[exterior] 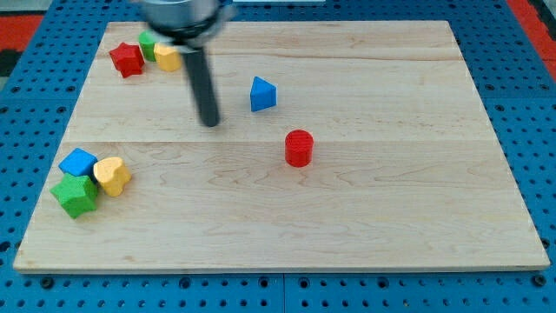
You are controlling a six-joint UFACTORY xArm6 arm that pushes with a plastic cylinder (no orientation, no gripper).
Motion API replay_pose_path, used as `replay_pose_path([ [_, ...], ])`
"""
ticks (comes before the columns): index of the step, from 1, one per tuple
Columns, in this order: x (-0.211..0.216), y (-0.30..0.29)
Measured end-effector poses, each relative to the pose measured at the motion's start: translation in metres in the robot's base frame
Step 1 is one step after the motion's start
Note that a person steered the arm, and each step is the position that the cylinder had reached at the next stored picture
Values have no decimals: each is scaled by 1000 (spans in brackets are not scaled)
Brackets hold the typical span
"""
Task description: Push the blue triangle towards left
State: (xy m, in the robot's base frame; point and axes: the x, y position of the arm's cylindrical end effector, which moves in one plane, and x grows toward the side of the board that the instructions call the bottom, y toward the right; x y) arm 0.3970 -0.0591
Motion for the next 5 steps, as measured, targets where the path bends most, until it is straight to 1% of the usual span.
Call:
replay_pose_path([
  [1,0,63],
  [2,-43,132],
  [3,-45,97],
  [4,-44,43],
  [5,-32,30],
])
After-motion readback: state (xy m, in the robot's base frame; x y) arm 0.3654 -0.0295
